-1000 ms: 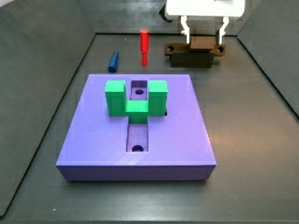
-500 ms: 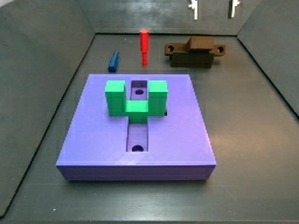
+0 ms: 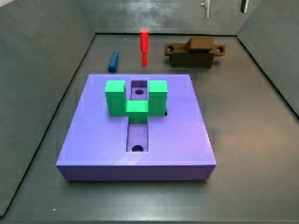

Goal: Pick up the brown object. Move up. Place the brown object on the fixture. Regrasp the brown object. Move to above the board. Insert the brown object.
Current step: Regrasp the brown object.

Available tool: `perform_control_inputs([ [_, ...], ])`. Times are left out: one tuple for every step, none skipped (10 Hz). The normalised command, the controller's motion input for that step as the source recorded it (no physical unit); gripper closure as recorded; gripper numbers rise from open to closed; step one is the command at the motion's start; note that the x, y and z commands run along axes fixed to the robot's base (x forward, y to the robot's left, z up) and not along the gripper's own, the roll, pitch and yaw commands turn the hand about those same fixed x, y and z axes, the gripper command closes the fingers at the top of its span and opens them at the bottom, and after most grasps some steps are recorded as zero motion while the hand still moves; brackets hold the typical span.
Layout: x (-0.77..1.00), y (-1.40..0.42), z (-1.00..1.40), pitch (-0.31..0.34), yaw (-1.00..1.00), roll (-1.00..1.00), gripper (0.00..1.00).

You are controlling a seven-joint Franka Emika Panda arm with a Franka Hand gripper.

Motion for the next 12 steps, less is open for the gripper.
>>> perform_control_inputs([
  [0.33, 0.0, 0.05, 0.0, 0.29, 1.0, 0.0],
  [0.31, 0.0, 0.05, 0.0, 0.29, 1.0, 0.0],
  [0.33, 0.0, 0.05, 0.0, 0.28, 1.0, 0.0],
  [0.28, 0.0, 0.05, 0.017, 0.27, 1.0, 0.0],
  [0.19, 0.0, 0.05, 0.126, 0.23, 1.0, 0.0],
  [0.18, 0.0, 0.05, 0.143, 0.22, 1.0, 0.0],
  [0.19, 0.0, 0.05, 0.134, 0.23, 1.0, 0.0],
  [0.2, 0.0, 0.05, 0.129, 0.23, 1.0, 0.0],
  [0.21, 0.0, 0.05, 0.126, 0.23, 1.0, 0.0],
  [0.51, -0.01, 0.03, 0.354, 0.09, 1.0, 0.0],
  [0.18, 0.01, 0.0, 0.0, 0.23, 0.08, 0.0],
  [0.0, 0.0, 0.0, 0.0, 0.0, -0.01, 0.0],
])
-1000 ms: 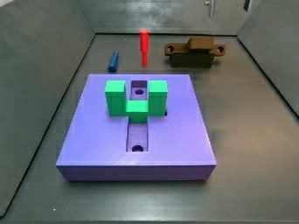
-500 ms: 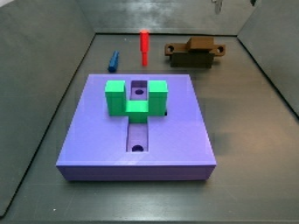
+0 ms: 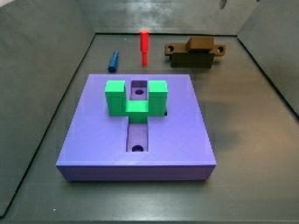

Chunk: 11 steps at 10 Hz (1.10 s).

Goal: Pick up the brown object. Move up. Place the brown object on the fixture. Regrasp the brown object. Move to above the board. Insert the brown object.
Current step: Regrasp the brown object.

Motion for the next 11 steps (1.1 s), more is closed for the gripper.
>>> perform_control_inputs([
  [0.01, 0.0, -0.08, 0.08, -0.04, -0.26, 0.0],
  [0.0, 0.0, -0.11, 0.434, -0.1, -0.36, 0.0],
  [0.0, 0.0, -0.08, 0.851, 0.0, -0.45, 0.0],
  [0.0, 0.0, -0.01, 1.0, 0.11, -0.43, 0.0],
  [0.02, -0.02, 0.0, 1.0, 0.28, -0.27, 0.0],
  [0.08, -0.07, -0.07, 1.0, 0.25, -0.14, 0.0],
  [-0.02, -0.22, -0.39, 0.537, 0.16, 0.0, 0.0],
  [-0.07, -0.27, -0.49, 0.286, 0.07, 0.33, 0.0],
  [0.0, -0.27, -0.36, 0.411, 0.0, 0.69, 0.0],
  [0.0, -0.25, -0.3, 0.46, 0.0, 0.71, 0.0],
  [-0.06, -0.16, -0.21, 0.449, 0.0, 0.74, 0.0],
])
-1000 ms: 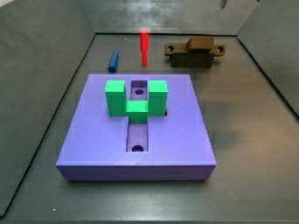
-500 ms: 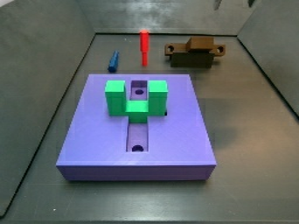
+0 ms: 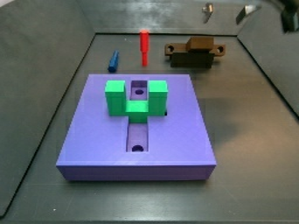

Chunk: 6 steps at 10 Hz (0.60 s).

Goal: Pick up the brown object. Move up. Place the brown object on the fixture. Regrasp the brown object. Move to above the board. Insert the brown object.
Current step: Regrasp the brown object.

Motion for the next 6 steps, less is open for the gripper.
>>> perform_control_inputs([
  [-0.25, -0.07, -0.22, 0.28, 0.0, 0.49, 0.0],
  [-0.21, -0.07, -0.16, 0.071, 0.0, 0.58, 0.0],
  [-0.21, -0.09, -0.13, 0.0, 0.03, 0.49, 0.0],
  [-0.24, -0.04, -0.06, -0.086, 0.1, 0.26, 0.0],
  [-0.07, -0.07, -0.13, 0.0, 0.07, 0.2, 0.0],
  [0.0, -0.06, -0.07, 0.0, 0.09, 0.1, 0.0],
])
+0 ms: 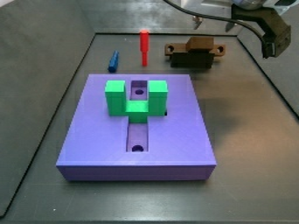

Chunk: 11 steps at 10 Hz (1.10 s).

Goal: Pick up the brown object. Move up. Place the brown object on the fixture. Regrasp the brown object. Move to above the board. Insert the brown object.
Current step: Regrasp the brown object.

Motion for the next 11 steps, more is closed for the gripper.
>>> perform_control_inputs([
  [0.0, 0.0, -0.23, 0.0, 0.26, -0.13, 0.0],
  [-0.09, 0.02, -0.23, -0.117, 0.29, -0.05, 0.0],
  [-0.2, 0.02, -0.12, -0.2, 0.27, 0.0, 0.0],
  [-0.17, 0.01, -0.03, -0.134, 0.18, 0.03, 0.0],
  [-0.07, 0.0, 0.0, -0.02, 0.05, 0.03, 0.0],
  [0.0, 0.0, 0.0, 0.0, 0.0, 0.02, 0.0],
  [0.0, 0.0, 0.0, 0.0, -0.05, 0.06, 0.0],
  [0.0, 0.0, -0.02, 0.0, -0.11, 0.04, 0.0],
  [-0.12, 0.04, -0.08, -0.094, -0.2, 0.0, 0.0],
  [0.07, 0.0, -0.09, -0.054, -0.13, 0.0, 0.0],
  [0.05, 0.0, -0.06, -0.054, -0.1, -0.01, 0.0],
])
